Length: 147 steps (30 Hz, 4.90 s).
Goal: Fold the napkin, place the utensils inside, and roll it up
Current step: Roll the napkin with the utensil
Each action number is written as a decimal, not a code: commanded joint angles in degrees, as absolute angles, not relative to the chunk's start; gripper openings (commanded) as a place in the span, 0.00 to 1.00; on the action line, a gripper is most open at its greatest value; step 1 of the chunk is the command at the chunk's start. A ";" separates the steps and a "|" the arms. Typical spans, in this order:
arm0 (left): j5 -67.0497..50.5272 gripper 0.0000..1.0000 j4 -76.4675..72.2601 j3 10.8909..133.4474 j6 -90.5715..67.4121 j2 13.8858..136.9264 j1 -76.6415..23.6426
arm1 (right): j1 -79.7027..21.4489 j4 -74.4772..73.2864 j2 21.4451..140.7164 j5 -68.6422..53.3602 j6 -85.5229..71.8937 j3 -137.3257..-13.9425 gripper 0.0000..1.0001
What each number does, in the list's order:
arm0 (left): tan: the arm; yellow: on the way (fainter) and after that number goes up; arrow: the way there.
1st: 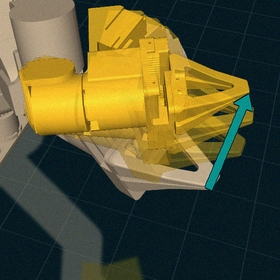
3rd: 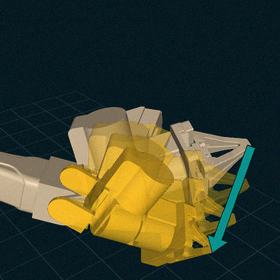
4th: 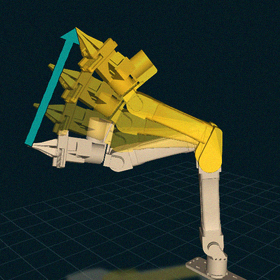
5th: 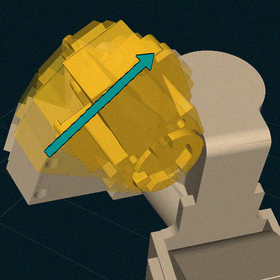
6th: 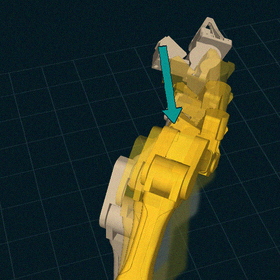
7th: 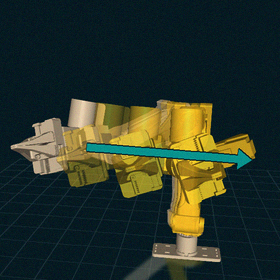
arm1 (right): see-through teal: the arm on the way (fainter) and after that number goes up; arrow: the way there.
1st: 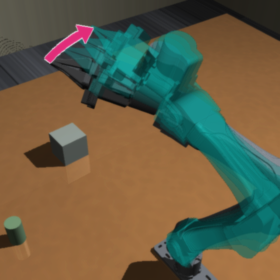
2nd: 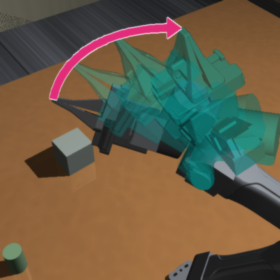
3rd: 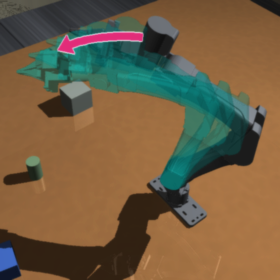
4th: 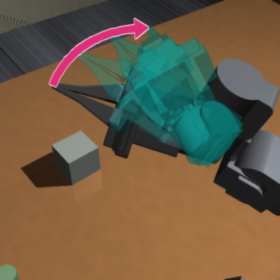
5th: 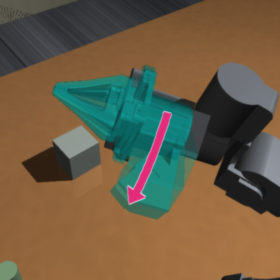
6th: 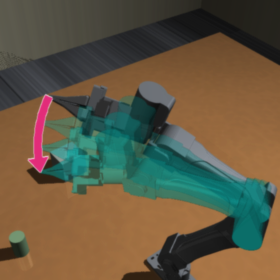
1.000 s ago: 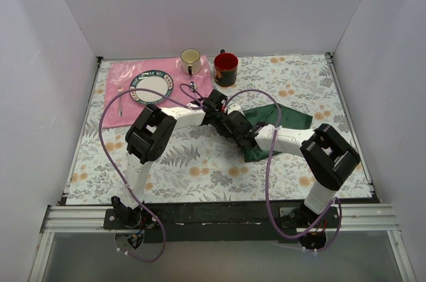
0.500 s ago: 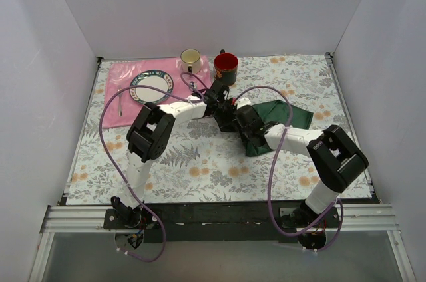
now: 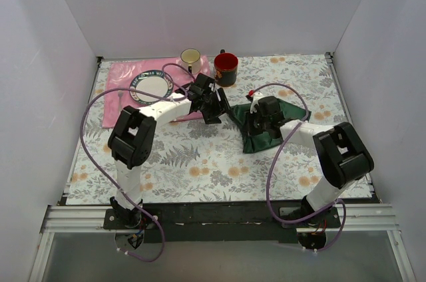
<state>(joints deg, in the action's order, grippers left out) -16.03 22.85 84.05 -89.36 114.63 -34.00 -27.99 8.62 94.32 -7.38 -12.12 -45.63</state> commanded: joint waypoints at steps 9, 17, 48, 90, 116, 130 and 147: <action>-14.23 0.64 13.54 71.98 -88.24 105.46 -33.75 | -15.12 8.35 106.96 -37.70 -16.88 -40.43 0.01; -16.35 0.65 11.25 80.32 -89.03 117.06 -33.40 | -10.37 7.03 109.51 -40.87 -14.77 -39.99 0.01; -13.36 0.21 21.35 102.04 -87.09 127.70 -36.12 | -10.20 -12.13 108.37 -34.45 -3.43 -53.26 0.01; -25.92 0.13 6.52 93.79 -91.22 123.57 -39.64 | -11.34 -15.38 105.03 -17.67 -6.33 -54.32 0.07; -25.22 0.03 6.94 94.48 -91.14 136.67 -39.02 | -11.43 -25.92 95.11 -15.73 -2.64 -61.34 0.43; -26.72 0.02 7.38 94.66 -90.79 137.20 -38.76 | -20.29 -25.93 86.05 -10.57 -0.96 -54.33 0.54; -26.72 0.02 7.91 94.66 -90.35 137.46 -38.50 | -24.44 -25.85 87.54 8.27 -2.55 -51.07 0.25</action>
